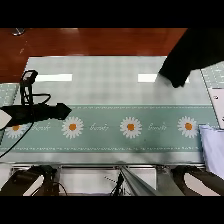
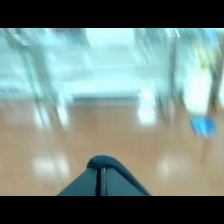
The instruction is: Fold the shirts.
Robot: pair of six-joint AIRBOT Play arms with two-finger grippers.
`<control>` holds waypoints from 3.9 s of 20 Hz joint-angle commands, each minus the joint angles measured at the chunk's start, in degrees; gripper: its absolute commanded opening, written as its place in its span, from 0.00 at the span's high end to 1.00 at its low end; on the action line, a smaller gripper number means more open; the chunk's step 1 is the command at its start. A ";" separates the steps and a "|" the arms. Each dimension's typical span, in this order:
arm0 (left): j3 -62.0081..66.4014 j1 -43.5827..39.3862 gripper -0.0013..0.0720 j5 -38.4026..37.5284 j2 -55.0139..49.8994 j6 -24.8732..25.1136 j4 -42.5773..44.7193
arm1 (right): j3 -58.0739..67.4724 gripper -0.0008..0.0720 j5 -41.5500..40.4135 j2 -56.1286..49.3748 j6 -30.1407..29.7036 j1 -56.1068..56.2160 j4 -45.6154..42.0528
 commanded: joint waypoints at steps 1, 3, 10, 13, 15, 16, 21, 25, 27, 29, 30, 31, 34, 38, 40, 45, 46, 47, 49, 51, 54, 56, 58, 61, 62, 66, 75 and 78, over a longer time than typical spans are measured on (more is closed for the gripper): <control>-2.82 -0.09 0.02 3.50 2.27 -0.04 -4.85 | 6.29 0.96 -0.87 2.43 -2.60 6.29 0.09; -2.82 -0.09 0.02 4.26 2.27 -0.04 -5.35 | 6.29 0.96 -0.59 3.93 -3.23 9.88 0.09; -2.82 -0.09 0.02 4.61 2.27 -0.04 -5.33 | -0.48 0.96 13.92 4.31 -3.69 24.09 3.32; -2.82 -0.09 0.02 4.66 2.27 0.00 -5.29 | -15.28 0.96 15.12 4.31 -2.01 31.43 9.44; -2.82 -0.09 0.02 5.01 2.27 0.11 -4.96 | -26.64 0.96 9.20 4.28 1.55 36.61 9.53; -2.78 -0.04 0.02 5.31 2.27 0.87 -3.78 | -32.46 0.97 5.05 4.28 4.11 38.97 9.66; -2.78 3.30 0.02 6.01 2.27 -1.38 0.92 | -48.17 0.96 -2.19 -0.48 7.96 48.48 16.46; -2.78 3.74 0.02 5.88 2.27 -2.25 -0.02 | -49.09 0.26 -0.37 -6.49 7.85 51.15 25.66; -2.78 3.72 0.02 5.44 2.27 -2.21 -1.40 | -48.37 0.13 -0.87 -4.92 6.45 47.41 25.11; -2.78 3.74 0.02 3.37 2.27 -2.16 -0.98 | -46.77 0.13 -0.68 -1.27 6.49 38.45 21.35; -2.78 3.74 0.02 1.18 2.27 -2.21 -0.02 | -46.21 0.13 0.20 0.81 6.45 31.82 20.59; -2.78 3.82 0.02 -1.40 2.27 -2.34 1.09 | -46.18 0.13 1.42 2.69 6.45 24.90 19.87; -4.63 7.19 0.02 -8.98 1.62 -4.33 3.28 | -46.93 0.13 10.97 5.55 5.92 2.99 12.96; -15.47 15.96 0.02 -10.56 -3.13 0.46 -9.97 | -57.46 0.14 15.85 5.53 2.58 -15.06 12.96; -19.98 18.32 0.02 -8.83 -5.86 10.71 -24.22 | -64.13 0.14 15.12 5.53 -0.79 -18.08 16.52; -22.69 13.73 0.02 -4.57 -16.02 25.20 -40.46 | -71.82 0.14 14.86 2.86 -3.91 -15.89 20.63; -22.53 12.07 0.02 -3.19 -18.03 26.93 -42.51 | -71.84 0.14 15.58 1.75 -3.93 -14.32 20.72; -22.25 10.75 0.02 -2.23 -19.74 28.41 -44.22 | -71.84 0.14 16.15 0.92 -4.15 -12.46 21.11; -21.22 9.20 0.23 -2.08 -22.25 32.00 -47.19 | -71.84 0.14 16.85 -0.35 -4.63 -7.52 20.98; -20.00 8.85 0.95 -2.05 -23.12 33.90 -47.56 | -71.84 0.14 17.73 -2.05 -4.76 -1.95 20.94; -17.64 8.85 0.95 -2.12 -23.08 34.47 -47.58 | -72.32 0.14 21.14 -4.83 -4.68 6.67 20.28; -16.31 8.85 0.95 -2.21 -23.08 34.45 -47.58 | -75.34 0.14 22.21 -5.14 -3.78 12.35 19.96; -15.72 8.85 0.95 -2.32 -23.08 34.45 -47.82 | -78.77 0.14 21.84 -5.09 -2.51 17.05 21.24; -15.67 8.83 0.95 -2.27 -23.08 34.45 -48.02 | -81.13 0.14 16.63 -5.11 -1.92 23.85 26.45; -15.67 8.83 0.95 -2.27 -23.08 34.45 -48.04 | -81.11 0.14 14.32 -5.11 -1.27 26.03 27.56; -15.67 8.72 0.95 -1.95 -23.08 34.47 -49.90 | -80.94 0.14 2.60 -7.78 -0.85 32.17 37.83; 0.11 11.96 0.95 -9.70 -20.98 36.46 -59.34 | -53.94 0.97 8.46 -6.62 -7.87 20.50 38.99; 19.96 13.68 0.95 -7.19 -18.58 36.06 -66.77 | -27.91 0.97 14.25 -3.96 -2.80 12.37 30.21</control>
